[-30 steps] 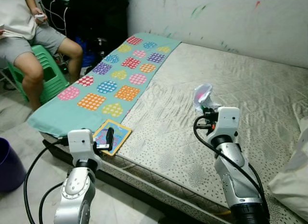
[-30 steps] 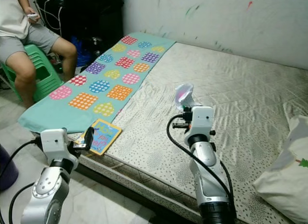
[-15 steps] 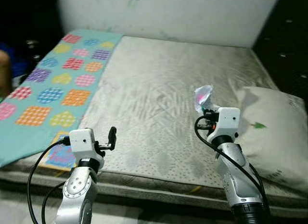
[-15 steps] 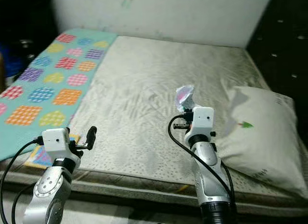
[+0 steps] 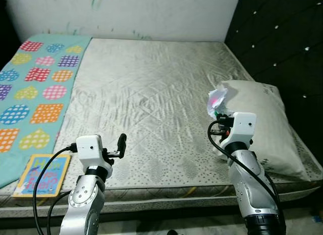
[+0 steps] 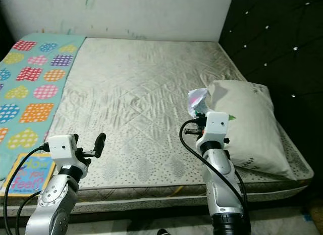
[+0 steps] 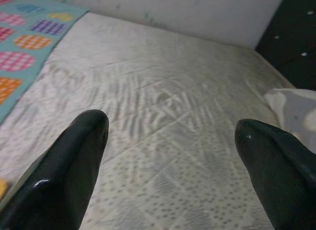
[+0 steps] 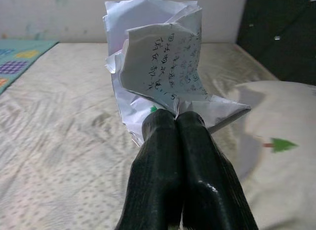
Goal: Clean up the room
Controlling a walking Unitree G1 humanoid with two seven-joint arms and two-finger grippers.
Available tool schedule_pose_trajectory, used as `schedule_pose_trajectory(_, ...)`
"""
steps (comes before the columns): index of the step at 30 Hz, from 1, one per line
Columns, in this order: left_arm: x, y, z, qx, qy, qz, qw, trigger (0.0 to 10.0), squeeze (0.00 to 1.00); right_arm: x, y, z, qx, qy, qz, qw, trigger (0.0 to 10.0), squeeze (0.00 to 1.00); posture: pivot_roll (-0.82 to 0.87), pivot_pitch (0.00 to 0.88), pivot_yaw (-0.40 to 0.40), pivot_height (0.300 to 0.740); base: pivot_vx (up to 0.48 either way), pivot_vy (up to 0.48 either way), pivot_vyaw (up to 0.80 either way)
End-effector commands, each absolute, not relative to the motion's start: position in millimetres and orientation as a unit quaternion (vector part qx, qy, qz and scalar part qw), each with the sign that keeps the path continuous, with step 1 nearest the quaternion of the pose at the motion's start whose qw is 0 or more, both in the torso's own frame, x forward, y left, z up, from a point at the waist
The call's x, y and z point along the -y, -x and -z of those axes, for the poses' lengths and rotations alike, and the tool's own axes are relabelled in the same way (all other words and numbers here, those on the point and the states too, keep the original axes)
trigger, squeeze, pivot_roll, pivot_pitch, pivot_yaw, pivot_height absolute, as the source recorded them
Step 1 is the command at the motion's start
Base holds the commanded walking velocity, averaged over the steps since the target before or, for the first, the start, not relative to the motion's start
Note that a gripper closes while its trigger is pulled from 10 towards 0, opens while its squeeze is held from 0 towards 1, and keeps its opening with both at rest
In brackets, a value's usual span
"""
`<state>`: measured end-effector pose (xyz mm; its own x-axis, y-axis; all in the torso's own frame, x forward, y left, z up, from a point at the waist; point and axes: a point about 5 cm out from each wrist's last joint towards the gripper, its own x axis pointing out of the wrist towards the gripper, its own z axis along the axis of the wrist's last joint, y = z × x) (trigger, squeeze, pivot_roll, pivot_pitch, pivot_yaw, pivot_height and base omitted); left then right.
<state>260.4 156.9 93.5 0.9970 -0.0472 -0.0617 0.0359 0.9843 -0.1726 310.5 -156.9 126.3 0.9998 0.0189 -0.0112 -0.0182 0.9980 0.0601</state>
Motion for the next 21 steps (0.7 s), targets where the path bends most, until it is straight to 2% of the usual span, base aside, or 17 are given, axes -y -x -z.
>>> schedule_pose_trajectory(1,-159.5,-259.5,-95.2,-0.032,0.084,0.017,0.996,10.0,0.00,154.6,-310.5,-128.2,-0.005,-0.031,-0.016,0.999,10.0,0.00,-0.04,0.097,-0.032,0.740,0.000,0.277,0.00)
schedule_pose_trajectory(21,-158.9,-262.2,-95.6,-0.031,0.084,0.021,0.996,10.0,0.00,153.3,-313.2,-129.1,-0.004,-0.033,-0.019,0.999,10.0,0.00,-0.04,0.082,-0.030,0.740,0.000,0.280,0.00)
